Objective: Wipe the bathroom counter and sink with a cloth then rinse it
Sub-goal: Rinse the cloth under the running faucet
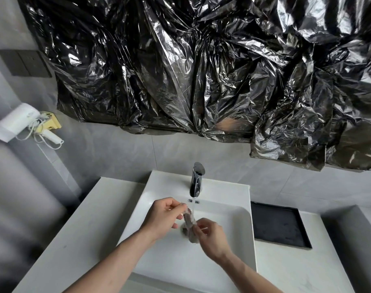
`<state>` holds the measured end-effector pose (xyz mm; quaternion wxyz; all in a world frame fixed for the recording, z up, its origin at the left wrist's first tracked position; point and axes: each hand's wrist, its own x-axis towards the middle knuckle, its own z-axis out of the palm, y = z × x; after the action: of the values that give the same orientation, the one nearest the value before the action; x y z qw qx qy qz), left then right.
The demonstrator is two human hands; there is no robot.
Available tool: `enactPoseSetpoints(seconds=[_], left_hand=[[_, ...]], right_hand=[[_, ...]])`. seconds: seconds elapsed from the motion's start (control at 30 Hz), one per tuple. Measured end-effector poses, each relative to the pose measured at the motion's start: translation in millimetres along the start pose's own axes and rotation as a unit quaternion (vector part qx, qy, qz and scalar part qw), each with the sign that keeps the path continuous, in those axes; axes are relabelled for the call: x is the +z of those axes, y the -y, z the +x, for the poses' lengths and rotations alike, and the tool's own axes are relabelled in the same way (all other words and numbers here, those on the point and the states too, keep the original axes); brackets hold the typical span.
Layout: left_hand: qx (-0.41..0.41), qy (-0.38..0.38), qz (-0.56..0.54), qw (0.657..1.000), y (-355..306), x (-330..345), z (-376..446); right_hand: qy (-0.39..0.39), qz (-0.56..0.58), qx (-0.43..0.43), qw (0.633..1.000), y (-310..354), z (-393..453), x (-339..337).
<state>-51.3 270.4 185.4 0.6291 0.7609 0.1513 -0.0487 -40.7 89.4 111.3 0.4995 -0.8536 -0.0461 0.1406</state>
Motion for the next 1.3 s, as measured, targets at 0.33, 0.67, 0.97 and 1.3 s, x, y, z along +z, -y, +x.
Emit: enactPoseSetpoints(seconds=[0.33,0.67,0.97,1.3], left_hand=[[-0.094,0.015,-0.100,0.990,55.9,9.9,45.4],[-0.090,-0.012,0.058,0.994,75.6,14.4,84.9],[-0.068,-0.044,0.060,0.995,70.4,33.7,122.3],[-0.019,0.016,0.072,0.997,65.8,44.1,137.6]], right_hand=[[-0.052,-0.053,0.002,0.997,-26.6,37.0,-24.9],[0.005,-0.153,0.003,0.988,-43.9,83.7,-36.5],[0.014,-0.101,0.021,0.995,-43.9,102.5,-53.1],[0.093,-0.051,0.016,0.994,-62.3,109.3,-60.7]])
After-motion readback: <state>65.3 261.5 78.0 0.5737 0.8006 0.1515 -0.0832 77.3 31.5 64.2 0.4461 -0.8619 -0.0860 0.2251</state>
